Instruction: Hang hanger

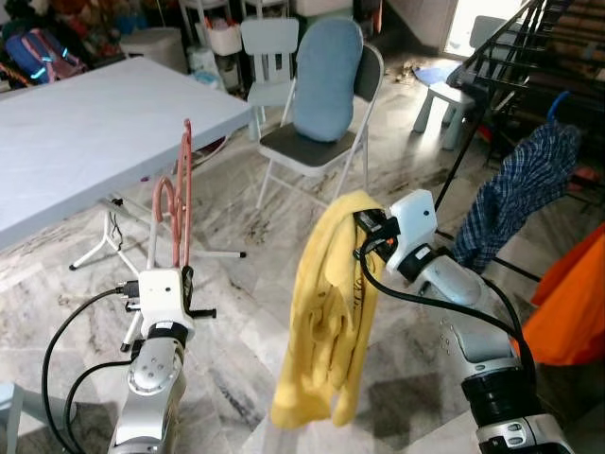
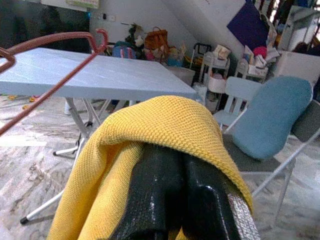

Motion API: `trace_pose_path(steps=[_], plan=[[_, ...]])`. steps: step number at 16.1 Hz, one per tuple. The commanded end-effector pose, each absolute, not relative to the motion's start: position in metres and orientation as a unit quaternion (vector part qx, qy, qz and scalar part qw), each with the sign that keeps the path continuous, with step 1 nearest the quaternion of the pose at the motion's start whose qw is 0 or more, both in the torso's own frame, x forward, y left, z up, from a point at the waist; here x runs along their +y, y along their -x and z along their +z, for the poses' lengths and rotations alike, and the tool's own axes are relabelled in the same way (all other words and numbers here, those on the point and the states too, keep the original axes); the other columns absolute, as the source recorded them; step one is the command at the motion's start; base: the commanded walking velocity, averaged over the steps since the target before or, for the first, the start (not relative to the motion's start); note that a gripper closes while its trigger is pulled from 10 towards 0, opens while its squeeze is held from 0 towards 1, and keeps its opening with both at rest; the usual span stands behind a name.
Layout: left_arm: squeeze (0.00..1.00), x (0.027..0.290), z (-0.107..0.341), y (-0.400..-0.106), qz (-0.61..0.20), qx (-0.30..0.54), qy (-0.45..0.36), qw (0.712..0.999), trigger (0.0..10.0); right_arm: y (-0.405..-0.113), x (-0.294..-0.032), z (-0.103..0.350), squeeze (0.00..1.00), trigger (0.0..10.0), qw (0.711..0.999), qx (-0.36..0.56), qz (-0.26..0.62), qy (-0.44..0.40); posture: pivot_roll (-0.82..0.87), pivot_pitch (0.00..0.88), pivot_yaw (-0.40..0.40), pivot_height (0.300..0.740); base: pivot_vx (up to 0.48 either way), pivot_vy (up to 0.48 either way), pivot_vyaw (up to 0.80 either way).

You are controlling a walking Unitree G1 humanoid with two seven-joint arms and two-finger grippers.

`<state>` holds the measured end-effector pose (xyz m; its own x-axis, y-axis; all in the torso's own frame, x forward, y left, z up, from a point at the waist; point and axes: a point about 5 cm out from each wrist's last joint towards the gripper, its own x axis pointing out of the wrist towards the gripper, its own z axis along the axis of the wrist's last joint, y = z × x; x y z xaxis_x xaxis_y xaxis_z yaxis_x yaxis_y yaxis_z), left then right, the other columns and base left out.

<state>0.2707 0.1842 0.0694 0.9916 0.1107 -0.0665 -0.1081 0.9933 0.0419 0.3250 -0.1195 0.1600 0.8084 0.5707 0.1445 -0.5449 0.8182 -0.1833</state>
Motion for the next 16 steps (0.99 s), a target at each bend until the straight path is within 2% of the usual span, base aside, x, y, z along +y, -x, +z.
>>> trace_pose_path(steps=[1,5,7,12,16], plan=[[0.0,0.1889,0.0736,-0.274,0.068,0.024,-0.017,0.997,10.0,-0.3242,-0.1161,0.1678,0.0,0.0,0.945,-0.11,0.301,0.065,-0.19,0.0,0.066,0.74,0.311,0.0,0.0],[0.0,0.1883,0.0737,-0.2757,0.07,0.023,-0.012,0.997,10.0,-0.3225,-0.1162,0.1675,0.0,0.0,0.945,-0.104,0.302,0.065,-0.2,0.0,0.067,0.74,0.31,0.0,0.0],[0.0,0.1876,0.0736,-0.2761,0.07,0.023,-0.011,0.997,10.0,-0.3207,-0.1133,0.1686,0.0,0.0,0.943,-0.108,0.308,0.07,-0.2,0.0,0.063,0.74,0.302,0.251,0.0],[0.0,0.1874,0.0729,-0.2765,0.075,0.022,-0.008,0.997,10.0,-0.3227,-0.1105,0.1703,0.0,0.0,0.942,-0.11,0.31,0.073,-0.19,0.0,0.055,0.74,0.305,0.302,0.8],[0.0,0.1888,0.0736,-0.2774,0.079,0.019,-0.007,0.997,10.0,-0.3254,-0.1131,0.171,0.0,0.0,0.946,-0.108,0.298,0.065,-0.19,0.0,0.055,0.74,0.315,0.305,0.24]])
